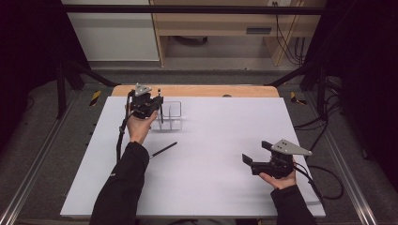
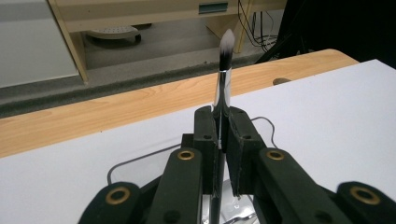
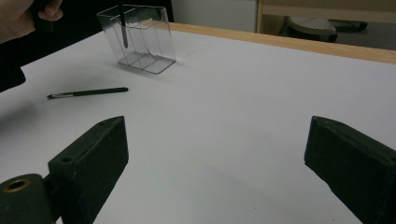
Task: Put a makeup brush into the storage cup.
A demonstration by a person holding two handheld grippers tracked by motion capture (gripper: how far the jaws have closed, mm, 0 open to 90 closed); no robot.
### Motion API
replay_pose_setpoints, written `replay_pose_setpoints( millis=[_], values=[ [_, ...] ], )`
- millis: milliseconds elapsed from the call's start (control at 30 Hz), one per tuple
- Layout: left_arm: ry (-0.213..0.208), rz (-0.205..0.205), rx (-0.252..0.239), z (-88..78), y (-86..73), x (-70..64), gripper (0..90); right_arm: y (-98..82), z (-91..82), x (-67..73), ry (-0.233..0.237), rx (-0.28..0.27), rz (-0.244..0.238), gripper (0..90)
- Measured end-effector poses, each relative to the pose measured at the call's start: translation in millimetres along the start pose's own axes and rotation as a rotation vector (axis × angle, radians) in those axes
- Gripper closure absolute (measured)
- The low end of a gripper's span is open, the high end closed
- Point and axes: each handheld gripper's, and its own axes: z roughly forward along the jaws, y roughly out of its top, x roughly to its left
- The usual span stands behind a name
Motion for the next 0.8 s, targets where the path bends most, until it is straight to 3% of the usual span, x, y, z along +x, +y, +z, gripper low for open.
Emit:
replay_pose_setpoints(
  millis=[333, 500, 800],
  values=[
    [0.006, 0.008, 0.023, 3.2, -8.9, -2.0, 82.5, -0.1, 0.4, 0.5, -0.001, -0.001, 0.002, 6.8],
    [0.001, -0.001, 0.024, -2.5, -11.1, -2.3, 74.7, -0.1, 0.0, 0.7, 0.001, -0.002, 0.002, 6.7],
    [-0.024, 0.003, -0.027, -41.7, -12.5, -2.2, 59.8, 0.5, -2.1, 0.8, 0.003, -0.008, -0.003, 6.8]
  ],
)
